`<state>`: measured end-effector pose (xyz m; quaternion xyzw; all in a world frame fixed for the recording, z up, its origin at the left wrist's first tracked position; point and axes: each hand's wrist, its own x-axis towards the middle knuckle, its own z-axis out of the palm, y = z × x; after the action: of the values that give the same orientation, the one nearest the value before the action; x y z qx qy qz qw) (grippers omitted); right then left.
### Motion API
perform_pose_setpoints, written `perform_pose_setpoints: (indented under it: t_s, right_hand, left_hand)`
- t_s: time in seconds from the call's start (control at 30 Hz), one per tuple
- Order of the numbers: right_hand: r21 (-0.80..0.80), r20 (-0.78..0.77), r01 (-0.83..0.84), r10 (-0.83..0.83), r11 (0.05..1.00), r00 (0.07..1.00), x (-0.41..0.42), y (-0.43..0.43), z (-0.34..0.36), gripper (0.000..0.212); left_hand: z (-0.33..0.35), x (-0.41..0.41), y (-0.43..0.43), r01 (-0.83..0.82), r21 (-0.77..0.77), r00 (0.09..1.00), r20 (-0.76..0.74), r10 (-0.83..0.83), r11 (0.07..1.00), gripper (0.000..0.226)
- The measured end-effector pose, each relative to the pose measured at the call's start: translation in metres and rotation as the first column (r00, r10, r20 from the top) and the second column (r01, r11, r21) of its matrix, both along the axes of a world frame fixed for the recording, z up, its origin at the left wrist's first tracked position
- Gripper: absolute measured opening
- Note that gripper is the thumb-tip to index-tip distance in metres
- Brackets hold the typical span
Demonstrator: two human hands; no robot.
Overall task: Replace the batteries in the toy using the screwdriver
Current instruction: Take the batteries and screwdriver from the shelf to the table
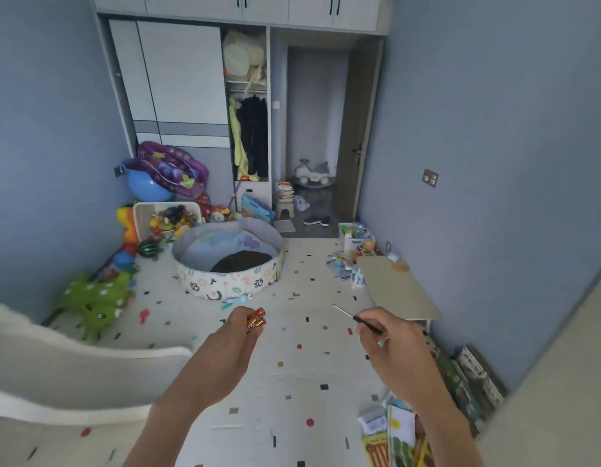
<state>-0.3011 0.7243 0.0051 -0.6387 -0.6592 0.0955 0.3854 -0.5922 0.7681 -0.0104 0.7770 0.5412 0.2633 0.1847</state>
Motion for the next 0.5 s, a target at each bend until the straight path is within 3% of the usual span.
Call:
perform_pose_setpoints:
  t_s: [0.5]
  right_hand:
    - [0.041,-0.023,-0.093,0.094,0.995,0.995,0.034,0.363,0.001,0.015]
  left_hand:
    - [0.010,0.019,0.323,-0.135,0.071,0.988,-0.063,0.139,0.988,0.007]
